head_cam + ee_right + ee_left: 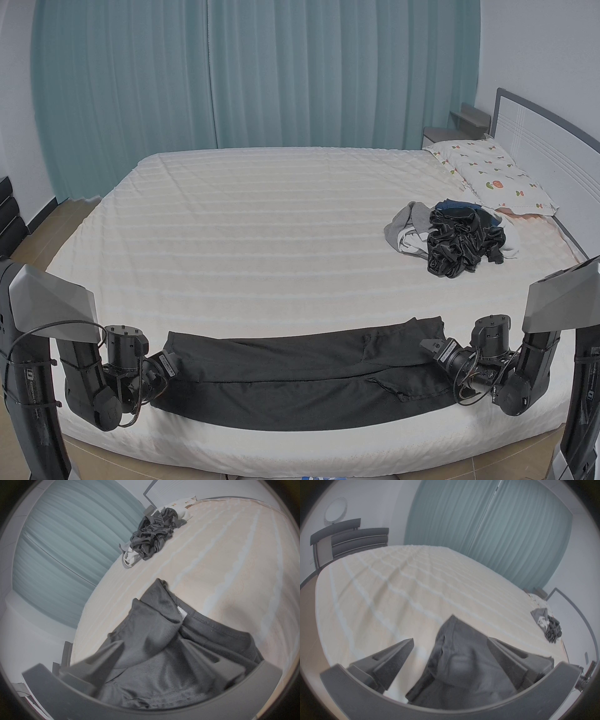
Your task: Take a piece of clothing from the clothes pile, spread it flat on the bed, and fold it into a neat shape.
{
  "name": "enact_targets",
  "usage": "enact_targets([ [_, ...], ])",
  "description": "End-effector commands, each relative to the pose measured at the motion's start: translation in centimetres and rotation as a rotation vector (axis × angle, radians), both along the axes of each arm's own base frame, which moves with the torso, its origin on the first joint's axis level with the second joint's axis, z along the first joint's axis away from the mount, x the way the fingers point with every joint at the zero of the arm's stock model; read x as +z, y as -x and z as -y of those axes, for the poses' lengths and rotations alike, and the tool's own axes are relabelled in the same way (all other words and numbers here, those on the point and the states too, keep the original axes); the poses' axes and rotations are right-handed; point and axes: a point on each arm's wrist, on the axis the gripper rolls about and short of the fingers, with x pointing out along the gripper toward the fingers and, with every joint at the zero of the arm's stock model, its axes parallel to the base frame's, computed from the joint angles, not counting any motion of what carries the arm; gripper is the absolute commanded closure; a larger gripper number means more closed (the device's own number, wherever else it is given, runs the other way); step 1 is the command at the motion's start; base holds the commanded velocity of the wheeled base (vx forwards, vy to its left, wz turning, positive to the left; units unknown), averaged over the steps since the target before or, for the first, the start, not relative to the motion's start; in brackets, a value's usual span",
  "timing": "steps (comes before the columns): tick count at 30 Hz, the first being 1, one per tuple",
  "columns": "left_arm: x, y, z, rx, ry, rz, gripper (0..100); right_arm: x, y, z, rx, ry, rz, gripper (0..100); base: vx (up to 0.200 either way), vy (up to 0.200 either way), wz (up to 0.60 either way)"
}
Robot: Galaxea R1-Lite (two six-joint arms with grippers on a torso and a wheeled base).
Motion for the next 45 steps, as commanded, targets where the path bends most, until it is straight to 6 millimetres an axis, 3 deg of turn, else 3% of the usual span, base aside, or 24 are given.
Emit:
enact_targets([
  [1,2.2,-0.2,-1.1,0.034,-0.004,0.084,0,2.9,0.3,1.1,-0.03,-0.025,0.087,0,0.0,0.0,0.0],
  [5,4.1,-1.8,-2.7,0.093,0.008,0.185,0,4.1,-0.7,2.7,-0.03,-0.064,0.13,0,0.0,0.0,0.0],
  [8,4.2,-3.5,-2.8,0.1,0.016,0.197,0,3.7,-2.0,3.1,-0.001,-0.085,0.112,0,0.0,0.0,0.0],
  [16,2.2,-7.5,-2.2,-0.036,0.106,0.075,0,2.3,-6.5,2.9,0.031,-0.106,0.055,0,0.0,0.0,0.0],
  [23,0.4,-8.3,-2.5,-0.045,0.123,-0.038,0,1.1,-8.3,4.1,0.067,-0.148,0.014,0,0.0,0.0,0.0],
  [30,-0.8,-8.8,-2.5,-0.043,0.129,-0.056,0,-0.3,-8.2,4.3,0.064,-0.14,-0.021,0,0.0,0.0,0.0],
  [43,-0.6,-9.0,-2.3,-0.009,0.232,-0.051,0,-0.5,-7.6,4.5,0.061,-0.142,-0.008,0,0.0,0.0,0.0],
  [44,-0.6,-9.0,-2.3,-0.009,0.232,-0.051,100,-0.5,-7.6,4.5,0.062,-0.14,-0.008,0,0.0,0.0,0.0],
  [45,-0.7,-8.8,-2.3,-0.008,0.232,-0.058,100,-0.6,-7.6,4.5,0.061,-0.142,-0.008,0,0.0,0.0,0.0],
])
